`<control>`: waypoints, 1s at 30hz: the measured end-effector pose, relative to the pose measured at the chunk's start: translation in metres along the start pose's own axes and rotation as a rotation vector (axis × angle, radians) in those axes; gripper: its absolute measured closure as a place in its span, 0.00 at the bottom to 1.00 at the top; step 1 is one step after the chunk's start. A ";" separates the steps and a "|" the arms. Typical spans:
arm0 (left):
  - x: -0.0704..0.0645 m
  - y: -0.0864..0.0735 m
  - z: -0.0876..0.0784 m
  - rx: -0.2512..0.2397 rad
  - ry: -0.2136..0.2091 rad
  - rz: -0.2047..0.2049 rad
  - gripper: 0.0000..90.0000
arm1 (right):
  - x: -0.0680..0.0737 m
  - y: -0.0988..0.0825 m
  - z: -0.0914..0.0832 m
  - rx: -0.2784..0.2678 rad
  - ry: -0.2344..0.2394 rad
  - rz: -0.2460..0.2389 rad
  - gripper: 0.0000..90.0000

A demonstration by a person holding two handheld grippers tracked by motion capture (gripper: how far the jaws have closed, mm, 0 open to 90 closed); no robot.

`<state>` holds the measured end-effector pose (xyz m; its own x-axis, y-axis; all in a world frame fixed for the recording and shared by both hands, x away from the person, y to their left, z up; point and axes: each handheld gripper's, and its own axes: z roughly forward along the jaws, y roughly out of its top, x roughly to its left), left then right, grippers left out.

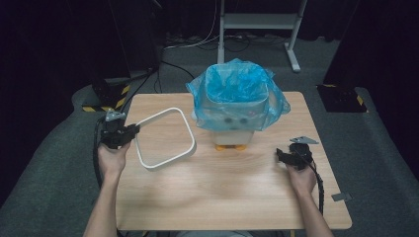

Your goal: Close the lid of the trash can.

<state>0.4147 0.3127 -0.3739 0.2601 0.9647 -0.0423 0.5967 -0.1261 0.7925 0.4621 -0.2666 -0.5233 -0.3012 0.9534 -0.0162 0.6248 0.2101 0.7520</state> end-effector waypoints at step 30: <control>0.000 0.062 -0.036 -0.027 -0.022 0.031 0.90 | 0.000 0.001 0.001 0.000 -0.004 0.002 0.38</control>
<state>0.4247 0.3131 -0.3032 0.2950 0.9550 -0.0308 0.5676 -0.1493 0.8097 0.4636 -0.2666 -0.5233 -0.2966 0.9548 -0.0171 0.6254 0.2077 0.7522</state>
